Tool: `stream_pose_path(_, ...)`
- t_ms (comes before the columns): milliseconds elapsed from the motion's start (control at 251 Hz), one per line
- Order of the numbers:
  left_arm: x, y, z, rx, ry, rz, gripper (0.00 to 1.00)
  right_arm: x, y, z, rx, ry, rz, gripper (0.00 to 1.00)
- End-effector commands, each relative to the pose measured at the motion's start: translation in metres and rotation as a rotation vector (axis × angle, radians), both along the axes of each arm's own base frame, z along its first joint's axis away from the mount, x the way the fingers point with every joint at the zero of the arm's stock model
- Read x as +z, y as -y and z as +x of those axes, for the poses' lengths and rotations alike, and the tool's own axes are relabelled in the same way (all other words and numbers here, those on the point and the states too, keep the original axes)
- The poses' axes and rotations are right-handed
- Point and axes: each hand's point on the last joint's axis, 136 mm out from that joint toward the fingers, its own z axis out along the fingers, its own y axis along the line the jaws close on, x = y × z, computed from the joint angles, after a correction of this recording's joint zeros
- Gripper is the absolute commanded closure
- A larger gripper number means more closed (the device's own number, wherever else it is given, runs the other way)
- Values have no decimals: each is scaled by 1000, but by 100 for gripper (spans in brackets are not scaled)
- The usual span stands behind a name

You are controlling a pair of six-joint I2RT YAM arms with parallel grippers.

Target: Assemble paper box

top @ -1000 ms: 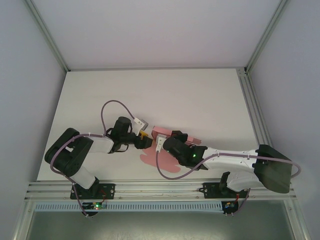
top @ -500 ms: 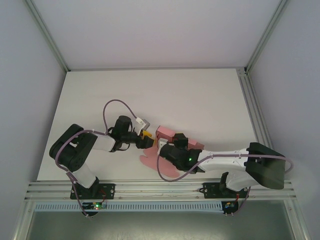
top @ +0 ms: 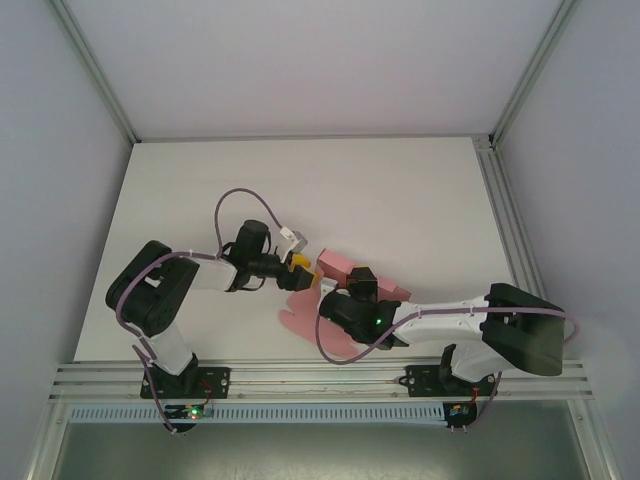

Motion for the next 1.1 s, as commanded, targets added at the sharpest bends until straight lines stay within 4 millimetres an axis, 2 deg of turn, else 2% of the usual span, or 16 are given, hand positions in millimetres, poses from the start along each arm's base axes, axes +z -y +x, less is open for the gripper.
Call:
stream_pose_path(0, 19, 19, 24, 3, 126, 20, 37, -60, 7, -35, 175, -277, -210, 100)
stream_pose_path(124, 13, 25, 40, 79, 164, 66, 38, -62, 0, -36, 187, -298, -197, 100)
stream_pose_path(303, 7, 29, 60, 203, 209, 59, 56, -67, -8, -38, 195, -328, -163, 100)
stream_pose_path(395, 11, 35, 68, 257, 240, 35, 75, -68, -9, -38, 194, -336, -158, 100)
stream_pose_path(471, 10, 33, 80, 348, 270, 68, 100, -68, -8, -38, 184, -345, -160, 100)
stream_pose_path(650, -10, 5, 110, 623, 294, 256, 100, -60, -9, -40, 150, -368, -74, 100)
stream_pose_path(670, -12, 2, 113, 653, 295, 280, 97, -59, -10, -40, 148, -374, -54, 100)
stream_pose_path(702, -15, -5, 118, 709, 289, 311, 97, -57, -11, -42, 141, -386, -23, 100)
stream_pose_path(790, -24, -11, 120, 785, 247, 347, 100, -53, -11, -45, 119, -423, 48, 100)
stream_pose_path(934, -34, -11, 122, 843, 227, 281, 100, -50, -14, -48, 100, -481, 149, 100)
stream_pose_path(1093, -39, -23, 131, 977, 162, 333, 100, -54, -13, -49, 83, -535, 162, 100)
